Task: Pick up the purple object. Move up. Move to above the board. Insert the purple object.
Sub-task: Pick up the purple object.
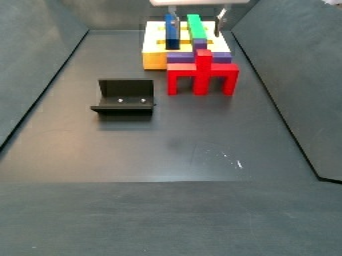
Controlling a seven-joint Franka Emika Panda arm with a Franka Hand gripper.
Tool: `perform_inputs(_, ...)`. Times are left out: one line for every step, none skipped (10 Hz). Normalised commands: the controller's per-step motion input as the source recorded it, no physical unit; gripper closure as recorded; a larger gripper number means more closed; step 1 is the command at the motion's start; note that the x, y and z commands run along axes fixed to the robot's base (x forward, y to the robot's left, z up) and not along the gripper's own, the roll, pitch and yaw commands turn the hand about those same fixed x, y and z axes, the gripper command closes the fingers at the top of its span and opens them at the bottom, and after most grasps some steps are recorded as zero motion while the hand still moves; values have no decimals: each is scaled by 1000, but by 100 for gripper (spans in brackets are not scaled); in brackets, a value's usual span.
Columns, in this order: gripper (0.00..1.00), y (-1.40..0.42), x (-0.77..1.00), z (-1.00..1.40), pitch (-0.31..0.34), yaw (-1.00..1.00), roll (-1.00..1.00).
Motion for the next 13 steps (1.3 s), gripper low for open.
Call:
perform_inputs(0, -91, -129, -260, -70, -174, 14)
perform_inputs(0, 0, -197, -149, -17, -60, 87)
perform_inputs(0, 40, -143, -137, 0, -149, 96)
perform_inputs(0, 0, -83, -149, 0, -217, 124)
perform_inputs(0, 0, -83, -163, 0, -171, 103)
perform_inputs(0, 0, -34, -174, 0, -97, 54)
perform_inputs(0, 0, 0, -80, 0, 0, 7)
perform_inputs(0, -29, 0, -120, -16, 26, 0)
perform_inputs(0, -43, 0, -149, -30, 51, 0)
perform_inputs(0, 0, 0, -191, -26, 91, -40)
perform_inputs(0, 0, 0, -174, -27, 71, -23)
perform_inputs(0, 0, 0, -131, -11, 31, 0)
perform_inputs(0, 0, 0, -69, -21, 37, -14)
